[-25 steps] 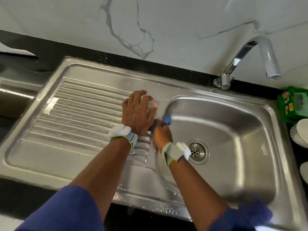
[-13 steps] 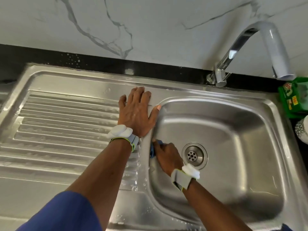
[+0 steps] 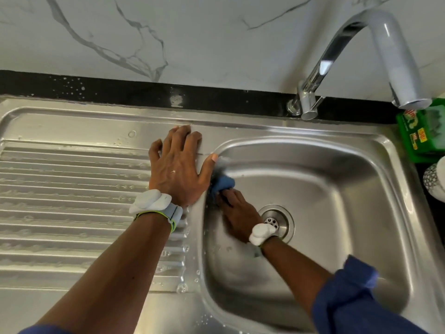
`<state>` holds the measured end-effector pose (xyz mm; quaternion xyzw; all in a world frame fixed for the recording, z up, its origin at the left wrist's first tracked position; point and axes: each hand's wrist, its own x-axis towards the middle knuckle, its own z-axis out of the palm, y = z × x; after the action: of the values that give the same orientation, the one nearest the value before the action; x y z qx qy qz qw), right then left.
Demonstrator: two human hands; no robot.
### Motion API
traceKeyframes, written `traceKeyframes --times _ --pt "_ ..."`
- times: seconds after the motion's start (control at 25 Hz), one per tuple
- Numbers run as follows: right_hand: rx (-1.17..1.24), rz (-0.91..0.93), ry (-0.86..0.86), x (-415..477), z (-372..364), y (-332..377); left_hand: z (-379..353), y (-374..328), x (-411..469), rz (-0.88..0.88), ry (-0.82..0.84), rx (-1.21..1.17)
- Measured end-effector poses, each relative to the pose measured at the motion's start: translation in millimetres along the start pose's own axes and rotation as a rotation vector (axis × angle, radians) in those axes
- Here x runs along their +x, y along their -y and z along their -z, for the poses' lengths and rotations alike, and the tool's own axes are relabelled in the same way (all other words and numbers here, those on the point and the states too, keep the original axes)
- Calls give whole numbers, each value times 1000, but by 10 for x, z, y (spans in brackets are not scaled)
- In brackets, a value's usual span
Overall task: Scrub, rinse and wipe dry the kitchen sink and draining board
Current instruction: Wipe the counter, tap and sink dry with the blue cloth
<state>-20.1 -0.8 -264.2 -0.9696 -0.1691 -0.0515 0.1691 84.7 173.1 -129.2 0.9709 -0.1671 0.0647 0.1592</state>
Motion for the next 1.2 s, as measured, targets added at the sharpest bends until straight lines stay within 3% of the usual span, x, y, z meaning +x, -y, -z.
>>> traceKeyframes --times 0.08,0.2,0.28,0.36,0.4,0.44,0.52,0.56,0.6,0.64,0.72,0.8,0.96,1.08,1.12,1.2 --pt "-116 195 58 47 181 -273 4 -10 16 5 3 11" --pt "-142 97 102 318 298 -284 7 -33 13 7 -9 -1" --pt "-116 126 115 408 230 -232 5 -19 9 6 -20 6" --pt "-149 119 47 387 243 -375 4 -21 -7 -1 -27 0" --pt "-146 -36 -63 387 289 -488 2 -24 -8 -6 -28 -1" --pt "-63 -306 -230 392 348 -571 0 -25 -8 -3 -26 3" --pt "312 -987 -891 362 563 -676 6 -14 -3 -2 -22 7" --pt "530 -1240 -1249 314 704 -745 6 -15 -3 -3 -25 -2" --pt "692 -1394 -1480 258 800 -851 4 -11 -7 -3 -32 -4" --pt "766 -1483 -1537 231 861 -961 -2 -9 -11 -3 -34 -1" --pt "647 -1556 -1255 318 880 -1030 -9 -27 -16 -4 -30 1" --pt "528 -1388 -955 568 779 -684 -8 -29 -1 -5 -31 7" --pt "289 -514 -406 681 431 125 0 -38 -19 -8 -31 -3" --pt "-157 -161 -234 578 486 -327 16 -21 -18 -11 -39 -5" --pt "-319 -144 -152 511 562 -536 19 -28 -21 -8 -40 -7" --pt "-516 -380 163 180 818 -1006 36 -45 -25 -12 -51 -14"
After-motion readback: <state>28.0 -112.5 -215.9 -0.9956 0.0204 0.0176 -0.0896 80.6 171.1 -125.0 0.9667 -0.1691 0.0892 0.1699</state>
